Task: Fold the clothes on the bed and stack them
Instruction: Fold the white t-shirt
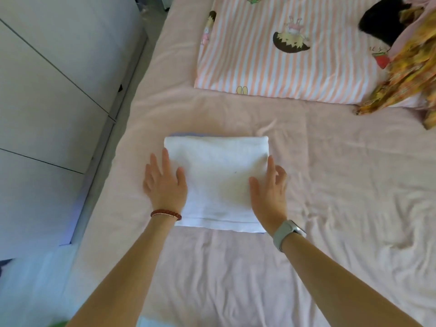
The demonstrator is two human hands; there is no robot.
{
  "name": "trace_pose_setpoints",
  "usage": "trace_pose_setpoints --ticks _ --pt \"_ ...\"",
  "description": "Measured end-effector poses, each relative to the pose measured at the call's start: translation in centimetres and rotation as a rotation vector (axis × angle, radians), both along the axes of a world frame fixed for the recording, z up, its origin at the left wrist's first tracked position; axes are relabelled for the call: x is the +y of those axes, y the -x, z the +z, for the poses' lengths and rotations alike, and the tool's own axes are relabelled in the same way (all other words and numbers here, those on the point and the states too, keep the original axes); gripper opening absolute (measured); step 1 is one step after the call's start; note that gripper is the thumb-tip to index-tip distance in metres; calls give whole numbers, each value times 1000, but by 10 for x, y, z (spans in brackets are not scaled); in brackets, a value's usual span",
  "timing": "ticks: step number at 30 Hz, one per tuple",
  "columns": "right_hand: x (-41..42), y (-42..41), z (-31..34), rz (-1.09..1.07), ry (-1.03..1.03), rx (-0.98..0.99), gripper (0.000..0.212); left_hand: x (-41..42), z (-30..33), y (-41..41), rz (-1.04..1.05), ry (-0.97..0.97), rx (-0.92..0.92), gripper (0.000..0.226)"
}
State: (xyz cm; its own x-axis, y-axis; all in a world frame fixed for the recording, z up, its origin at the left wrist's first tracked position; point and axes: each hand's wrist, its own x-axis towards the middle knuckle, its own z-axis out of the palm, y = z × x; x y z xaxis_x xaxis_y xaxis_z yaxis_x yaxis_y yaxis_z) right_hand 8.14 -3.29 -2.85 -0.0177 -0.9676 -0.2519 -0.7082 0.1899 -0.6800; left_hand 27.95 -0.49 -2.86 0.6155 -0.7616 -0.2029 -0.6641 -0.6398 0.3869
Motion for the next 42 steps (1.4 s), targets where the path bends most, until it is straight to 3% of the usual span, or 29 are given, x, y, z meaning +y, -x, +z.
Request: trace_pose_setpoints --ticks 3,6,15,19,22,24,27,31,35,39,42 --pt "16 -6 -8 263 368 271 54 9 -14 21 -363 41 -128 55" --pt "7 -16 -21 440 411 413 53 -7 -25 25 -427 -79 -119 63" --pt "-38 -44 -50 481 254 554 56 -49 -59 -4 -449 -104 -100 63" --pt "-43 -40 -54 524 109 497 66 -52 -66 -3 -472 -177 -87 60" --pt "-48 -32 -39 587 59 459 58 -55 -51 -3 -490 -264 -49 57" --pt "-47 -18 -23 599 57 318 55 -56 -32 0 -481 -296 -54 57" --pt "-29 16 5 389 96 64 54 -45 -3 23 -371 -187 -114 56" --pt "24 90 32 209 -7 21 49 -9 20 93 -380 71 -128 43" --pt "85 179 47 7 -103 71 61 33 36 184 -543 -35 55 41" --pt "142 278 76 -200 -139 107 34 57 66 275 -791 -119 115 46" --pt "186 358 99 -347 -77 109 32 71 95 355 -908 -33 51 41"
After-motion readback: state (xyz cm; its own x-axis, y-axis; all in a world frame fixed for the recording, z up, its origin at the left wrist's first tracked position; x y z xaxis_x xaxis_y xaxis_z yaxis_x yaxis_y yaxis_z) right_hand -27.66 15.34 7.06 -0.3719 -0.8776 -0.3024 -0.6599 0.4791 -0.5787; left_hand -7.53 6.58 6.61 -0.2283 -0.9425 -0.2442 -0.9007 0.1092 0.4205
